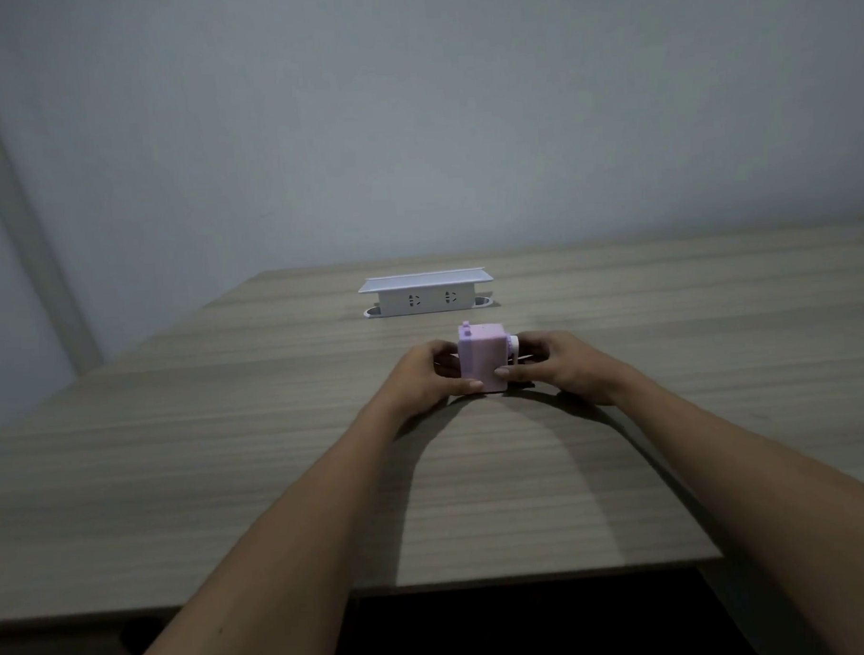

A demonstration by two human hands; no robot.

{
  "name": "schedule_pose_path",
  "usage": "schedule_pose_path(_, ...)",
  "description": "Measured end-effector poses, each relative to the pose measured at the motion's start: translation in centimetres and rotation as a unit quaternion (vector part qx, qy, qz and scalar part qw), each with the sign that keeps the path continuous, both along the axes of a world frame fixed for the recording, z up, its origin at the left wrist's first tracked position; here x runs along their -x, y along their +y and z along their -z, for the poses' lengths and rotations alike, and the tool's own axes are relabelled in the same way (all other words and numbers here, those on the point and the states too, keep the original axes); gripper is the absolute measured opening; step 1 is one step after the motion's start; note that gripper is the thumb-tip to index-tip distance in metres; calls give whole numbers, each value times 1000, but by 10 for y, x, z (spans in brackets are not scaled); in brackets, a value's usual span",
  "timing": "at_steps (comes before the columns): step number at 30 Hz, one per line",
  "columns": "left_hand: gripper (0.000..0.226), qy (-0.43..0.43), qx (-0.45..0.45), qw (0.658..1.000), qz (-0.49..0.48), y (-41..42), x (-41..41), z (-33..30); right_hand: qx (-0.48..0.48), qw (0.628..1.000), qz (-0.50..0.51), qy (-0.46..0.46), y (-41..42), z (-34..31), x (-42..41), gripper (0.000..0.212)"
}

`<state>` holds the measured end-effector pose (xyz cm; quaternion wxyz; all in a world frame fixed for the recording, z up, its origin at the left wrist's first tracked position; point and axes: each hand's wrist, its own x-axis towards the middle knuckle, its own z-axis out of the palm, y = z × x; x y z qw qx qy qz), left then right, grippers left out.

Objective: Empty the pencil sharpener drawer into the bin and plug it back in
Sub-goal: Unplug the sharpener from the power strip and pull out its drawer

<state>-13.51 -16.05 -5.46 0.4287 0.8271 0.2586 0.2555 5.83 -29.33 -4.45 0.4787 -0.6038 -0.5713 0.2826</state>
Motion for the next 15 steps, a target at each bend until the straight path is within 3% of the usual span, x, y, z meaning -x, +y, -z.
schedule_pose_path(8, 83, -3, 48, 999, -24, 16, 19, 0, 17, 1000, -11, -3, 2, 1, -5, 43)
schedule_pose_path(15, 73, -5, 53, 997, -60, 25, 60, -4, 32, 999, 13, -14, 2, 1, -7, 44)
